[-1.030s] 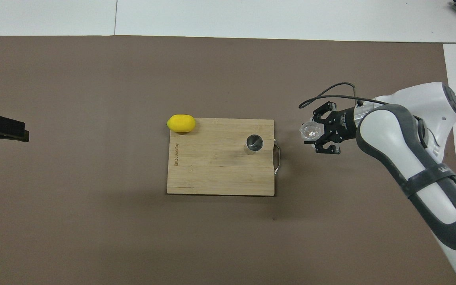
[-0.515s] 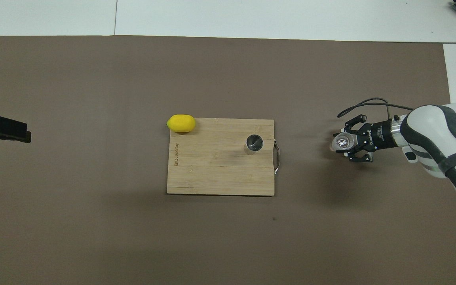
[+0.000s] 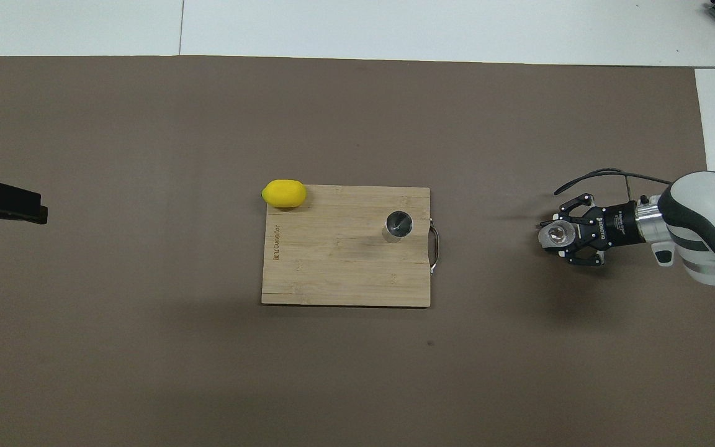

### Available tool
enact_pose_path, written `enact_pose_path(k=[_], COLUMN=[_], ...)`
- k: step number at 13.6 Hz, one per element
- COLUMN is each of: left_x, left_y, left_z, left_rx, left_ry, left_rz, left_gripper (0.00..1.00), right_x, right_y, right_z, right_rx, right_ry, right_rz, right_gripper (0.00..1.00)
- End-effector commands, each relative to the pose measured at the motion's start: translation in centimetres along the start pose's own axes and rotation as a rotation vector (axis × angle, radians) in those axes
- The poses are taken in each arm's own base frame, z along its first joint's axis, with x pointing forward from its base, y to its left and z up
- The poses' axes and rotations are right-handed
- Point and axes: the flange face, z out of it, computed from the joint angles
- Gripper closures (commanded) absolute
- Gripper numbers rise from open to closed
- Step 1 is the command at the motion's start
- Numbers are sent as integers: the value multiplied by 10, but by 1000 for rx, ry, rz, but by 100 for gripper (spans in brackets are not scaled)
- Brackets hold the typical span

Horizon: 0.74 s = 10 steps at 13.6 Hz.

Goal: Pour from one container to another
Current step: 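Carry the glass back and set it on the table with the right gripper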

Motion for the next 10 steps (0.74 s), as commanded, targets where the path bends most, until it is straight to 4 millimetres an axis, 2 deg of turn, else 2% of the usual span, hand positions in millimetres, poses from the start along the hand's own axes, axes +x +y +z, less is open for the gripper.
enact_pose_path(k=[1, 3, 7, 10], left_x=[-8, -8, -8, -8], left_y=[-1, -1, -1, 0], left_z=[-2, -2, -2, -2], left_rx=[11, 11, 11, 10], left_ry=[-9, -9, -9, -9], left_rz=[1, 1, 1, 1], left_gripper=[0, 0, 0, 0], right_x=[6, -5, -49, -77], right_y=[10, 12, 18, 19], right_z=[-7, -38, -95, -109], right_rx=[46, 88, 86, 6], right_ry=[26, 61, 204, 334], right_rz=[-25, -85, -223, -365], right_gripper=[0, 0, 0, 0])
